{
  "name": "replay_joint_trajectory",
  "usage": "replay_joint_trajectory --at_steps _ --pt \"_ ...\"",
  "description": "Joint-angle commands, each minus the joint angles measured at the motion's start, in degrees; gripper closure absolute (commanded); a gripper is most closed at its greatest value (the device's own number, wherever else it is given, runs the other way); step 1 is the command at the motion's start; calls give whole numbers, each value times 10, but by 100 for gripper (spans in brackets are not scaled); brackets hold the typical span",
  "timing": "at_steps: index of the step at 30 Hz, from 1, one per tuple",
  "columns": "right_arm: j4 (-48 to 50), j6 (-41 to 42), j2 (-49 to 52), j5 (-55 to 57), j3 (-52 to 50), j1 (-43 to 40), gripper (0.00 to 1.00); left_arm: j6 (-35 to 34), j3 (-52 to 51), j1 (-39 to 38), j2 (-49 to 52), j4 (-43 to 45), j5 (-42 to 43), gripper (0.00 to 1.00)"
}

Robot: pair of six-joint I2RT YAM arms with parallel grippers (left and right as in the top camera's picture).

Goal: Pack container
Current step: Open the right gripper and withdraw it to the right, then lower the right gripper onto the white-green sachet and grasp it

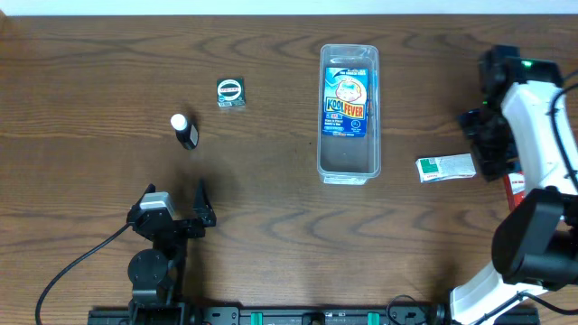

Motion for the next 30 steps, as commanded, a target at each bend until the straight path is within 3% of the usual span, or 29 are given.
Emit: replay_joint_trajectory --at_steps 1,9,13,15,21,30 --pt "21 -132 -1 -17 -2 -42 1 3 -11 -2 -4 -22 -15 2" --pt "89 -378 -1 -8 -14 -21 1 3 -11 -2 -4 -22 -15 2" --pt "137 -430 -1 -10 -38 2 1 3 -11 -2 -4 -22 -15 2" --pt "137 -373 -1 -14 -52 9 1 3 -11 -2 -4 -22 -15 2" --pt "78 -47 -1 -79 -107 17 1 3 -11 -2 -4 -22 -15 2" --pt "192 40 -1 -109 -201 38 1 3 -11 -2 -4 -22 -15 2"
